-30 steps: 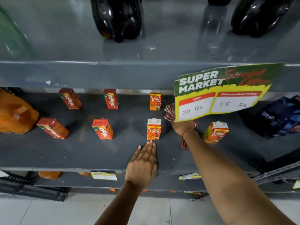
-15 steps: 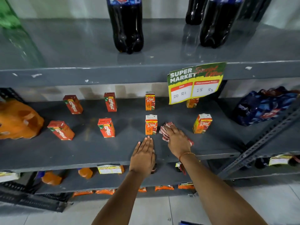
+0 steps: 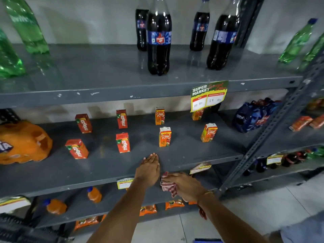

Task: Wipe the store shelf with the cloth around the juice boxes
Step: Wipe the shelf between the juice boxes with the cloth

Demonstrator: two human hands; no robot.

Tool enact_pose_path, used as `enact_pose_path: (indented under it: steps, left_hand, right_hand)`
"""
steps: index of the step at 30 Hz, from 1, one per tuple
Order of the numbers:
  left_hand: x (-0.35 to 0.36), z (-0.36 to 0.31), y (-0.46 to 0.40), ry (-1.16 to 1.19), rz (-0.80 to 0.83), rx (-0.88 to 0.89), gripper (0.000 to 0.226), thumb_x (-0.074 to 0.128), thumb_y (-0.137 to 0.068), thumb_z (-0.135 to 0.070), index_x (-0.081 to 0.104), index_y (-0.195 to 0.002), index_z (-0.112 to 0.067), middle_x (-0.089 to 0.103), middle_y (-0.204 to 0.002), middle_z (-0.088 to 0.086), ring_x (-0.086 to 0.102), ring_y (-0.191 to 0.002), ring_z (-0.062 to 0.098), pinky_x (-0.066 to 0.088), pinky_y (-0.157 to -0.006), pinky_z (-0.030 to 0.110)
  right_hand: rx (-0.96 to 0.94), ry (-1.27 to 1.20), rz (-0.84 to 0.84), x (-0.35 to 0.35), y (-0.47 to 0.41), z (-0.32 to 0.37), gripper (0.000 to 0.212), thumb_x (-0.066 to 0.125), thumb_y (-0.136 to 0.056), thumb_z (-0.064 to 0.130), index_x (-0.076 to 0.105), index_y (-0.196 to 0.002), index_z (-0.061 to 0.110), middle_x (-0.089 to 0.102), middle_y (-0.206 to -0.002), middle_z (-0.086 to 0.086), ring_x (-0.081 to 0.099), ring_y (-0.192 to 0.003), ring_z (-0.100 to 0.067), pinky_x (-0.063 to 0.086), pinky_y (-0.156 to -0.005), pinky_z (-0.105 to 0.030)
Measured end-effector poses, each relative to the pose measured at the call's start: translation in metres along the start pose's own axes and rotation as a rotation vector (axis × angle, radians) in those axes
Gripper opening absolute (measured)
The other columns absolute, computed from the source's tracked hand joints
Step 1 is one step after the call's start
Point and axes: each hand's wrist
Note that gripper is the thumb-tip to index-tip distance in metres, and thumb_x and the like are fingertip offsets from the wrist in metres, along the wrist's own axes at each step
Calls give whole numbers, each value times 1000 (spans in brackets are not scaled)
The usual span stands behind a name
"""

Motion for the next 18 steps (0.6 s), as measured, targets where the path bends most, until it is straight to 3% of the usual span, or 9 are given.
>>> enact_pose_path:
  steps: [3,7,9,12,15,18]
  left_hand:
    - [-3,25,22,-5,-63,-40,53,19,-104,-25,8,-152,-5,8,-162,8,6,-149,19,1,-121,33]
    - [-9,63,49,-46,-156,-102,54,22,-103,-24,6,-152,-6,6,-162,8,4,-149,19,-4,-118,32]
    - [-12,79,57,-57,-153,-147,55,23,-102,-24,5,-152,-5,6,-162,8,4,-149,19,-4,-118,33]
    - [-10,100,62,-46,-174,-178,65,-1,-94,-35,7,-151,-6,8,-162,8,4,-149,19,-3,-119,34]
    - [-1,115,63,-53,-193,-161,82,-16,-80,-41,7,-151,-7,8,-162,6,4,-149,17,-3,-120,34]
    - [3,115,62,-45,-216,-177,71,-3,-90,-38,15,-151,-7,18,-160,7,13,-148,17,0,-121,32]
  right_hand:
    - [37,-60,-88,5,-8,20,56,49,-91,4,48,-137,36,52,-143,10,51,-128,-13,45,-106,-38]
    - [40,-186,-239,-2,-32,53,64,43,-87,-3,50,-137,36,47,-147,9,46,-132,-13,35,-112,-27]
    - [39,-233,-302,-3,-51,64,68,43,-84,-4,49,-138,37,47,-147,6,46,-132,-16,35,-112,-28]
    - [103,-297,-395,-1,-87,72,70,46,-83,-5,46,-139,38,50,-144,2,52,-126,-21,46,-106,-37]
    - [165,-430,-492,-10,-127,77,66,49,-85,-8,50,-139,30,52,-143,-1,56,-122,-21,46,-99,-26]
    - [179,-438,-560,-17,-171,74,63,52,-83,-10,50,-140,19,55,-140,-4,55,-123,-22,42,-97,-22]
Point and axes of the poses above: each hand's wrist, its own y-axis away from the middle knuckle, its own x-axis out of the palm, z = x × y
